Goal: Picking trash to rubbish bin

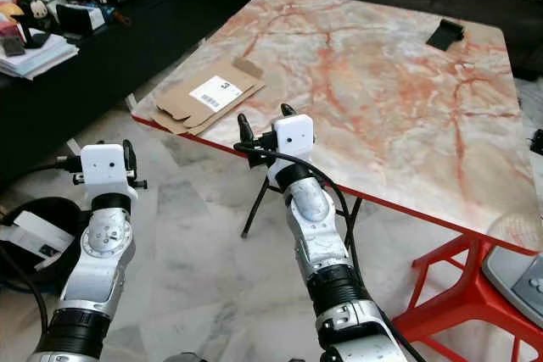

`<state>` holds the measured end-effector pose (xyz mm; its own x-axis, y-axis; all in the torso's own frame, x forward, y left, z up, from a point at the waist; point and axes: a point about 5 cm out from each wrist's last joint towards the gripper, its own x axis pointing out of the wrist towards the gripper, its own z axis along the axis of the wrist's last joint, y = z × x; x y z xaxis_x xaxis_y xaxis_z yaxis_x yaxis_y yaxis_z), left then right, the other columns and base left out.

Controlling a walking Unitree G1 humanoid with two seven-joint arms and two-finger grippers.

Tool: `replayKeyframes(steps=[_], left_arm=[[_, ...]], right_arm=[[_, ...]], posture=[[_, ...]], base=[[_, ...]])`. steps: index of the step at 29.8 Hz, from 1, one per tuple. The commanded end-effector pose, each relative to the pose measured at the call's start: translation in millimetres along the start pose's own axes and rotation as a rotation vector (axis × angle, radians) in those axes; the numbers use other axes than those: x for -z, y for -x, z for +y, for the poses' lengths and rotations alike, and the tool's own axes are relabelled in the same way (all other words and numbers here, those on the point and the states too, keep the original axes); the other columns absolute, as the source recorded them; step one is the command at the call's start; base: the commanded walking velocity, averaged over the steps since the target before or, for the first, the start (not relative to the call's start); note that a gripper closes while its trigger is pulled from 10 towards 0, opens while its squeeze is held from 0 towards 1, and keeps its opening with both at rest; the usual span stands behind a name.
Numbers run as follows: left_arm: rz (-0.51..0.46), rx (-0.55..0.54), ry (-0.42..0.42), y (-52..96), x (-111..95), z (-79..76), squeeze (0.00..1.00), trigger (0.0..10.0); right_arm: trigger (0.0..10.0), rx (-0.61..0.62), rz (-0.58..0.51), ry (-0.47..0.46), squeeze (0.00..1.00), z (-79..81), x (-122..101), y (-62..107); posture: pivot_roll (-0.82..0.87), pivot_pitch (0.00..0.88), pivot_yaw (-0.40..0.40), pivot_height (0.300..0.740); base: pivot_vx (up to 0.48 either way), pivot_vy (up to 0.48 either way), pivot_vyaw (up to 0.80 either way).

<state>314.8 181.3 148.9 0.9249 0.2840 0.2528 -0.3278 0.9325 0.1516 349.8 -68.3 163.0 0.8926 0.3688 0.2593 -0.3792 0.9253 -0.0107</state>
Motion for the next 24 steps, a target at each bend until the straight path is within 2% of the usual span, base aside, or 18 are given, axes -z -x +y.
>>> replayKeyframes(steps=[1,8,10,24], left_arm=[[0.001,-0.006,-0.002,-1.0,-0.8,3.5,0.00,10.0],[-0.009,0.034,-0.013,-2.8,-1.9,1.5,0.00,10.0],[-0.012,0.038,-0.016,-2.9,-2.2,1.4,0.00,10.0],[-0.018,0.088,-0.014,-1.7,-2.8,-5.4,0.00,10.0]], right_arm=[[10.0,-0.008,0.009,-0.004,0.00,2.7,0.7,-1.3],[10.0,-0.014,0.014,-0.013,0.00,2.8,1.0,-1.6],[10.0,-0.027,0.016,-0.010,0.00,4.6,1.8,-1.3],[10.0,-0.053,0.022,-0.013,0.00,10.3,3.0,-1.8]], posture=[[0.14,0.145,-0.024,0.740],[0.14,0.143,-0.021,0.740],[0.14,0.134,-0.018,0.740],[0.14,0.123,-0.017,0.740]], base=[[0.292,0.000,0.00],[0.293,0.000,0.00],[0.296,0.000,-0.79],[0.294,0.000,0.00]])
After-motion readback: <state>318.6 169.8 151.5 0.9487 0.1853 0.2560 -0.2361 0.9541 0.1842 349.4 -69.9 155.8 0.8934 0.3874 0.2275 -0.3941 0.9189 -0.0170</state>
